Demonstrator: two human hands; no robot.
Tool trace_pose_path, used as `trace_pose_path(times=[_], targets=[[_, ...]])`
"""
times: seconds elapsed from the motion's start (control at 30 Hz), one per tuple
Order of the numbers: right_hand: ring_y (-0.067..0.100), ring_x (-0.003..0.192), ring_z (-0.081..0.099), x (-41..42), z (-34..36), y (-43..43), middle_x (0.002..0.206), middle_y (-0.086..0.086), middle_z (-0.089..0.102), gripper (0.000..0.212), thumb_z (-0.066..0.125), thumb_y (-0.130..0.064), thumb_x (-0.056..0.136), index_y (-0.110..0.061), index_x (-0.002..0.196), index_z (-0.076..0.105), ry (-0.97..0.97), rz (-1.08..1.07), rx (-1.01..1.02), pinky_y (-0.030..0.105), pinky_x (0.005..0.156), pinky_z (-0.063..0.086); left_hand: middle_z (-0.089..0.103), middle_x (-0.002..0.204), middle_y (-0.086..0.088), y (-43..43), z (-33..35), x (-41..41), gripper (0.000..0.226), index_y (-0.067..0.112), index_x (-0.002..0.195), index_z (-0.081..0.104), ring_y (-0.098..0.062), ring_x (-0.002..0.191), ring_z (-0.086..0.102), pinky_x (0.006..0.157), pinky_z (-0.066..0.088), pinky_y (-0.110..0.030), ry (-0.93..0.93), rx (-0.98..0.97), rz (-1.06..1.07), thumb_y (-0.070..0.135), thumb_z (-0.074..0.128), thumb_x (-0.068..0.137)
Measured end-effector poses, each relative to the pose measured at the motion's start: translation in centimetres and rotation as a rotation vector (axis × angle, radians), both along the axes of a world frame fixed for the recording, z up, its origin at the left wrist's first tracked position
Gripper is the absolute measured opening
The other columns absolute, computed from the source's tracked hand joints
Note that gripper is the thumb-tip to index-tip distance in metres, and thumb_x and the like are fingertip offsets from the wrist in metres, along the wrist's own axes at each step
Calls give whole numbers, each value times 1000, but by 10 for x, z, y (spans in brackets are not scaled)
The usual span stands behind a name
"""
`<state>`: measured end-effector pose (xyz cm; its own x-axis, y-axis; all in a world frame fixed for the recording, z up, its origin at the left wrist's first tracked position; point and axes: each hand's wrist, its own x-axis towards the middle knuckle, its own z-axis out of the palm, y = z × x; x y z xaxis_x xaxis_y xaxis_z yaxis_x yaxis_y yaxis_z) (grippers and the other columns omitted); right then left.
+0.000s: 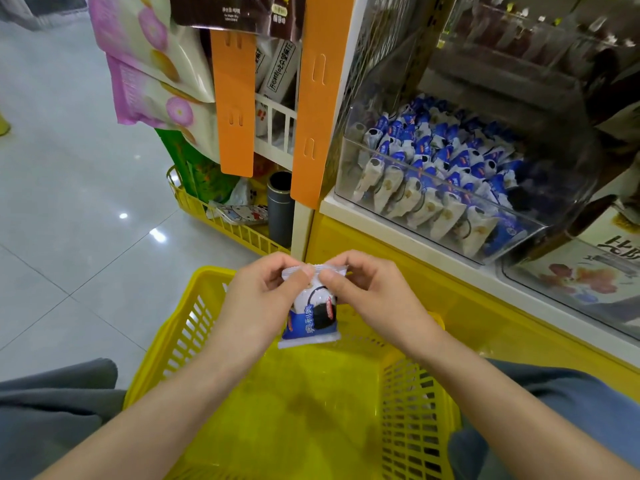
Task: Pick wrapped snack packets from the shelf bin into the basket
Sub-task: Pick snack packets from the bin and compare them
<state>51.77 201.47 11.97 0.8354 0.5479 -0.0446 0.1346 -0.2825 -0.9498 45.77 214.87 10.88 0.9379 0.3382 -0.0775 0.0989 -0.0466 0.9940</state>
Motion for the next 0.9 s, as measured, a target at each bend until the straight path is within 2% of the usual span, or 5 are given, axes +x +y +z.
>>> trace_pose_path(times=[0.2, 0.37, 0.47, 0.63, 0.9], targets=[[1, 70, 60, 1, -2, -1, 73, -10, 66, 12, 69, -15, 81, -24, 75, 65, -131, -44, -16, 23, 66, 49, 68, 67, -1, 0, 0, 4, 11, 8, 80, 65, -2, 59, 61, 52, 47, -15, -5, -2, -18, 15, 59, 86], [6, 72, 55, -4, -6, -7, 78, -8, 57, 9, 65, -26, 84, -18, 83, 67, -589, -29, -185, 25, 61, 48, 66, 62, 5, 2, -5, 6, 13, 11, 76, 65, -4, 61, 60, 59, 50, -21, 60, -69, -75, 15, 59, 86], [3, 72, 55, -4, -8, -8, 76, -11, 58, 6, 66, -26, 83, -22, 80, 66, -556, -110, -193, 14, 59, 43, 68, 71, 6, 0, -6, 8, 7, 18, 81, 63, -4, 66, 62, 62, 50, -16, 52, -79, -63, 14, 60, 86], [0, 75, 58, 5, -6, -7, 75, -14, 63, 5, 63, -24, 86, -24, 80, 63, -390, -338, -106, 9, 63, 43, 54, 75, 7, 1, -9, 9, 24, 29, 81, 51, 1, 66, 51, 60, 42, -9, -26, 277, 124, 10, 65, 82], [8, 87, 58, -7, -9, -3, 89, -3, 62, 5, 66, -16, 83, -13, 86, 68, -575, -56, -92, 28, 74, 51, 73, 84, -4, 2, -2, 9, 36, 18, 87, 65, -18, 79, 70, 67, 57, -26, 197, -559, -52, 40, 38, 94]])
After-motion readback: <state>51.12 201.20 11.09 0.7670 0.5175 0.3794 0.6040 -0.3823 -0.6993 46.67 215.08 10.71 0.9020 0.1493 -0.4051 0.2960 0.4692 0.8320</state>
